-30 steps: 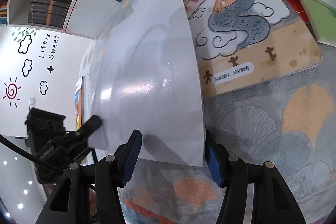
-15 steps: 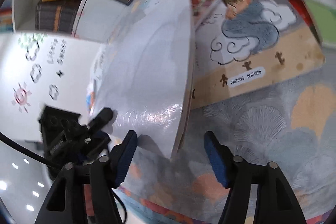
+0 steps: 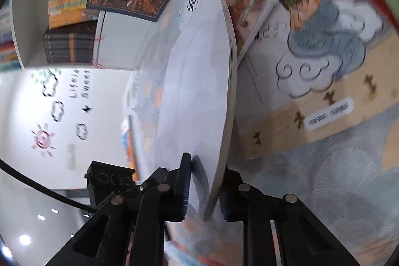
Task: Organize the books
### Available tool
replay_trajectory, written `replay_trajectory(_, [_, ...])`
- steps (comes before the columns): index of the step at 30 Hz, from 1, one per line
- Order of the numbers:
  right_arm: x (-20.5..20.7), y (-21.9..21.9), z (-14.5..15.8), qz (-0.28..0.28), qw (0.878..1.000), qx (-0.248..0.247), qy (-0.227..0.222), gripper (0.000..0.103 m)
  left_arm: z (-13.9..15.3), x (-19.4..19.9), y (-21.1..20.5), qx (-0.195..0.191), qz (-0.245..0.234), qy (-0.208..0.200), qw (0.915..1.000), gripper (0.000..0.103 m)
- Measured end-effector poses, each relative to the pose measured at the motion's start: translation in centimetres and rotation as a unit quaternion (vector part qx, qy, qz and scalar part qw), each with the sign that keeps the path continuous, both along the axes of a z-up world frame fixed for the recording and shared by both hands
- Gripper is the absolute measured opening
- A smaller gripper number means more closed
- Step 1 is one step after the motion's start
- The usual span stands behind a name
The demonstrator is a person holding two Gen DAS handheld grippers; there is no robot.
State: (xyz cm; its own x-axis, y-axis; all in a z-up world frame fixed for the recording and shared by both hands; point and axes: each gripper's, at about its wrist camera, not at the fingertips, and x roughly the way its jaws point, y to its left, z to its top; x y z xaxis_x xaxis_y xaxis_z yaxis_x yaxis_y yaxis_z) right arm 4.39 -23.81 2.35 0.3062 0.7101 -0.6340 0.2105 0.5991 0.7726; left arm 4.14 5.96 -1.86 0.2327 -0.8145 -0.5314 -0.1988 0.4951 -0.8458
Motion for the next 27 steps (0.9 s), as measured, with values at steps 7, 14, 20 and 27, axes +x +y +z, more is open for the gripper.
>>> replay_trajectory(7, [1.3, 0.5, 0.6, 0.021, 1.000, -0.008, -0.011, 0.017, -1.8, 1.3, 1.0, -0.011, 0.011, 0.019, 0.9997, 0.026])
replay_trajectory(14, [2.8, 0.0, 1.4, 0.022, 0.999, -0.013, -0.022, 0.017, -0.7, 1.5, 1.4, 0.025, -0.058, 0.007, 0.9980, 0.027])
replay_trajectory(20, [3.2, 1.4, 0.7, 0.080, 0.992, -0.093, -0.020, 0.018, 2.1, 3.1, 3.1, 0.125, -0.078, -0.049, 0.9879, 0.037])
replay_trajectory(27, [3.2, 1.1, -0.6, 0.075, 0.992, -0.100, -0.001, 0.019, 1.4, 7.4, 0.3, 0.198, -0.094, -0.076, 0.9728, 0.043])
